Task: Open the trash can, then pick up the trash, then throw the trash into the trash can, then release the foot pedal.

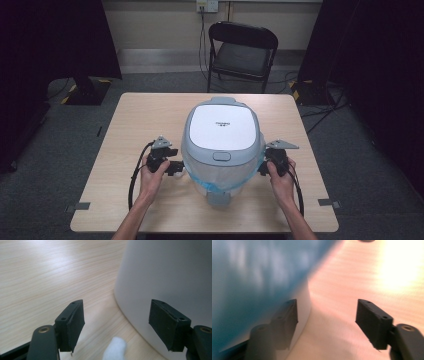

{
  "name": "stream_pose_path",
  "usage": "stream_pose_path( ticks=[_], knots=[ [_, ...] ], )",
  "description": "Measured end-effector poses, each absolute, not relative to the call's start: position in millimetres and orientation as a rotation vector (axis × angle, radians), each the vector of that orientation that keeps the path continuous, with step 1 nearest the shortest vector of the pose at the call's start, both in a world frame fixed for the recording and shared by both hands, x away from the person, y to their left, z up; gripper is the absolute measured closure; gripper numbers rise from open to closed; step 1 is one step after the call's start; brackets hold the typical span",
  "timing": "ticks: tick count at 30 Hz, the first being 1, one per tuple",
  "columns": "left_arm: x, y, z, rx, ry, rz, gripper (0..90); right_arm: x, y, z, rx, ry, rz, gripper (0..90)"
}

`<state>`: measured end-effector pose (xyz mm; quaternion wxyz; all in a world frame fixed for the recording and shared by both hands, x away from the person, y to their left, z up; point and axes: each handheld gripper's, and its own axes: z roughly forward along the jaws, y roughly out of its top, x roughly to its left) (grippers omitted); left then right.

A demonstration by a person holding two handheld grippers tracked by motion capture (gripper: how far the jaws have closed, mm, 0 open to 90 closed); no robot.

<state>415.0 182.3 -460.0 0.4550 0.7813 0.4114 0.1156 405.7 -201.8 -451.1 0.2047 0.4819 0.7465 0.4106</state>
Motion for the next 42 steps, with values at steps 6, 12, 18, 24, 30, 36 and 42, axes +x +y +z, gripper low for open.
stream_pose_path(
  ticks=[6,12,18,24,30,36,42],
  knots=[
    [406.2,199.1,-459.6,1.918,1.012,0.275,23.7,388.0,-204.5,-456.4,1.318,2.218,1.097,32.3],
    [400.3,208.1,-458.1,1.888,1.033,0.238,22.5,359.1,-210.1,-465.8,1.266,2.334,1.169,24.3],
    [402.4,213.2,-459.5,1.886,1.067,0.257,23.8,323.7,-207.2,-463.4,1.146,2.456,1.262,43.9],
    [403.0,206.2,-462.0,1.923,1.055,0.252,23.9,307.8,-185.3,-459.3,0.997,2.522,1.34,59.7],
    [403.7,208.3,-465.5,1.926,1.072,0.255,23.9,300.1,-161.9,-458.6,0.863,2.568,1.363,70.4],
    [404.2,209.6,-466.4,1.911,1.029,0.243,23.8,302.2,-142.9,-462.8,0.805,2.576,1.37,75.4],
    [404.0,213.6,-471.0,1.907,1.035,0.239,23.6,307.7,-132.7,-468.1,0.804,2.569,1.334,74.5]
  ],
)
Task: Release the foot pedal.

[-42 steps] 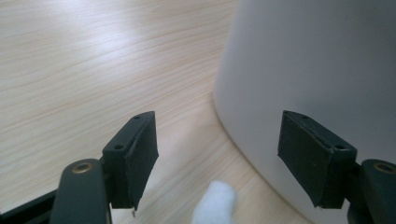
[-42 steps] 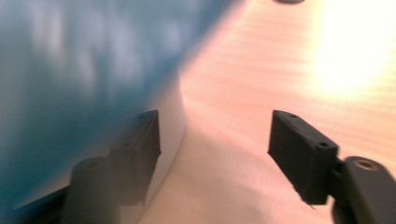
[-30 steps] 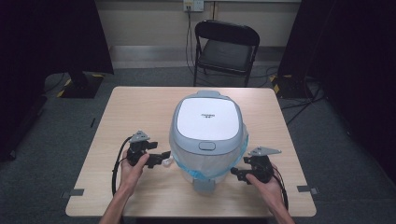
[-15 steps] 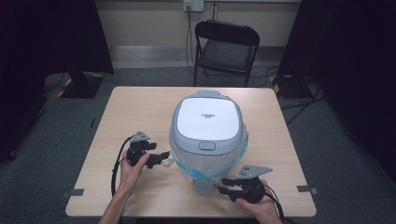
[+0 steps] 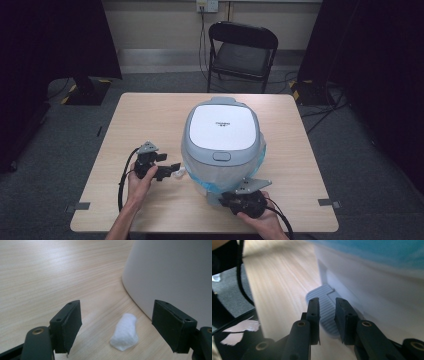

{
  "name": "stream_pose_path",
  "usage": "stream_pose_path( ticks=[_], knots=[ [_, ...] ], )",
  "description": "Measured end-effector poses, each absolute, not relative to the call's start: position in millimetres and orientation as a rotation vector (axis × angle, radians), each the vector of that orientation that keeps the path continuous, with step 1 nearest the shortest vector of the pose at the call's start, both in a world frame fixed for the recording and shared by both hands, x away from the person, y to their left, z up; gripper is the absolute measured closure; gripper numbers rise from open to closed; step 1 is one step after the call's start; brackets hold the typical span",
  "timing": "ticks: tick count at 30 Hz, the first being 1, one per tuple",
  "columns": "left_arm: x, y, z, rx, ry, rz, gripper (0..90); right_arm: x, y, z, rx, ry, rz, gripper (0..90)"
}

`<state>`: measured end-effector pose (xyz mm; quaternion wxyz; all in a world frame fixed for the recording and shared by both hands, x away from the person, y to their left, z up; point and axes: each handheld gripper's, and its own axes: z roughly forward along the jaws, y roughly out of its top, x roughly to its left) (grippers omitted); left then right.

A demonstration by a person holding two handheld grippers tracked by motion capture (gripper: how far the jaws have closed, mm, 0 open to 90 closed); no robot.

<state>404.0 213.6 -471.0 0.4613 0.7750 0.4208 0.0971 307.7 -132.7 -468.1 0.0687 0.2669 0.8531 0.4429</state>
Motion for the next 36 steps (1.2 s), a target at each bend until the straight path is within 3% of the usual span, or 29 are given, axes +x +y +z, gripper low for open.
stream_pose_path(
  ticks=[16,36],
  knots=[
    [405.4,211.3,-475.3,1.941,1.045,0.219,23.6,310.4,-131.9,-476.8,0.83,2.526,1.272,84.5],
    [405.5,215.3,-476.5,1.937,1.061,0.194,23.6,308.9,-133.9,-482.0,0.78,2.501,1.283,87.6]
  ],
)
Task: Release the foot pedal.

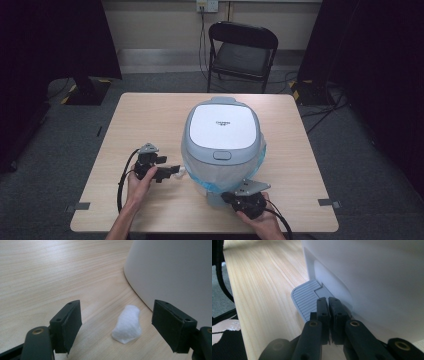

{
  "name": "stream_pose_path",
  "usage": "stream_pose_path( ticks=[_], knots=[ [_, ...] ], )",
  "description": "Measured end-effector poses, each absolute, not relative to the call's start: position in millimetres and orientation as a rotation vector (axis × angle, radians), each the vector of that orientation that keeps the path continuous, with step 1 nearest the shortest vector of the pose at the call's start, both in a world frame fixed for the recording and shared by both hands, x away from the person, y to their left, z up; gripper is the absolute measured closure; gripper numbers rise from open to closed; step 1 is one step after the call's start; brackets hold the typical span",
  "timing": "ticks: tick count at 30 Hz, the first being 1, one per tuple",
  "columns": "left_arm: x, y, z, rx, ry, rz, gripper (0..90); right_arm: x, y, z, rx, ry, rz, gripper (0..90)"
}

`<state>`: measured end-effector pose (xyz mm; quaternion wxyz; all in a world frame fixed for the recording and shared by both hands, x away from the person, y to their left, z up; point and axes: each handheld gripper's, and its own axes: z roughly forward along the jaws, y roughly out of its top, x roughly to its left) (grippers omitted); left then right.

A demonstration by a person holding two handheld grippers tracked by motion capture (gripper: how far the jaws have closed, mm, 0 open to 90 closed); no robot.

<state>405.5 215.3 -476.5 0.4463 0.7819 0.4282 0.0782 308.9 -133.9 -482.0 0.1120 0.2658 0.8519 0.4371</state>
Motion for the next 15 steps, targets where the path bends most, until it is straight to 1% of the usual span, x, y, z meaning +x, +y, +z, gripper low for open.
stream_pose_path(
  ticks=[15],
  knots=[
    [406.4,216.4,-477.1,1.932,1.064,0.18,23.6,309.2,-132.8,-485.9,0.757,2.519,1.258,87.5]
  ],
)
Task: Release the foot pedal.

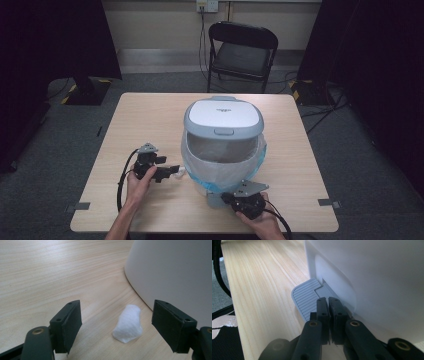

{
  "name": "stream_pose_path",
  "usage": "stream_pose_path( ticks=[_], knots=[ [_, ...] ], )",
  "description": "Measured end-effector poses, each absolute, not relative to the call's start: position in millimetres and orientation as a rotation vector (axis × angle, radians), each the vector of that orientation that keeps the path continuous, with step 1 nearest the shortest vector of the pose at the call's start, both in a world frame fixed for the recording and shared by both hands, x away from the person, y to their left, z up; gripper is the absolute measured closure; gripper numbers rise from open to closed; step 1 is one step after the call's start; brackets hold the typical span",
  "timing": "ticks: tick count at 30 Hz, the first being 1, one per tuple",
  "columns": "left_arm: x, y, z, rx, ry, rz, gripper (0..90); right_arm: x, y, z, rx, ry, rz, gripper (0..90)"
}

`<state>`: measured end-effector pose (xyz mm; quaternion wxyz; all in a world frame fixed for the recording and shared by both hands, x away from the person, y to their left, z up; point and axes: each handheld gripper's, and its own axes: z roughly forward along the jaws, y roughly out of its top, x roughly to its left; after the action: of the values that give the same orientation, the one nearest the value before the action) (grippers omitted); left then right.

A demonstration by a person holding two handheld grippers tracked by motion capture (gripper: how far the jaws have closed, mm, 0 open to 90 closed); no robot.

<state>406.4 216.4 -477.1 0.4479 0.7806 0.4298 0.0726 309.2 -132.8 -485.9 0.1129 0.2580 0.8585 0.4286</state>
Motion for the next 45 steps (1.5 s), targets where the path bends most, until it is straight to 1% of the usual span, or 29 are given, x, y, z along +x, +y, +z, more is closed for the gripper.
stream_pose_path(
  ticks=[10,13,18,21,23,26,27,29,30,31,33,34,38,41,45],
  knots=[
    [407.8,217.3,-477.7,1.924,1.06,0.17,23.7,310.8,-130.7,-490.1,0.759,2.536,1.23,87.3],
    [407.0,219.2,-476.9,1.91,1.029,0.145,22.6,311.5,-131.2,-490.2,0.758,2.539,1.231,87.3],
    [403.1,214.1,-474.9,1.918,0.989,0.157,23.7,311.5,-130.9,-490.4,0.76,2.535,1.232,87.3],
    [400.5,206.9,-474.5,1.983,0.963,0.195,26.5,310.3,-130.8,-490.8,0.761,2.528,1.235,87.2],
    [400.0,203.8,-476.7,2.02,0.954,0.186,27.5,309.5,-130.1,-490.5,0.757,2.526,1.225,87.2],
    [400.5,201.6,-480.4,2.024,0.956,0.181,35.3,309.7,-130.2,-490.7,0.761,2.523,1.228,87.2],
    [400.5,202.0,-481.9,2.008,0.96,0.183,35.6,309.5,-130.2,-490.6,0.76,2.522,1.225,87.2],
    [401.5,201.9,-485.6,2.022,0.972,0.202,43.7,309.3,-130.1,-490.6,0.76,2.523,1.225,87.1],
    [402.1,201.9,-487.3,2.029,0.976,0.217,44.4,309.6,-130.4,-490.9,0.761,2.521,1.229,87.1],
    [402.9,202.6,-488.7,2.037,0.976,0.214,48.3,309.7,-130.5,-491.0,0.76,2.522,1.234,87.2],
    [402.8,202.4,-490.7,2.039,0.97,0.191,51.7,310.0,-130.7,-491.0,0.761,2.521,1.233,87.1],
    [402.3,201.0,-490.8,2.052,0.958,0.198,52.8,310.0,-130.9,-491.0,0.762,2.523,1.232,87.1],
    [401.4,196.2,-490.1,2.085,0.937,0.227,62.2,310.1,-131.0,-491.0,0.761,2.525,1.235,87.1],
    [400.3,195.0,-489.2,2.098,0.929,0.24,65.8,309.7,-130.6,-491.1,0.762,2.521,1.235,87.0],
    [400.7,197.1,-488.3,2.075,0.943,0.233,69.1,310.0,-130.9,-491.2,0.765,2.521,1.235,87.0]
  ],
)
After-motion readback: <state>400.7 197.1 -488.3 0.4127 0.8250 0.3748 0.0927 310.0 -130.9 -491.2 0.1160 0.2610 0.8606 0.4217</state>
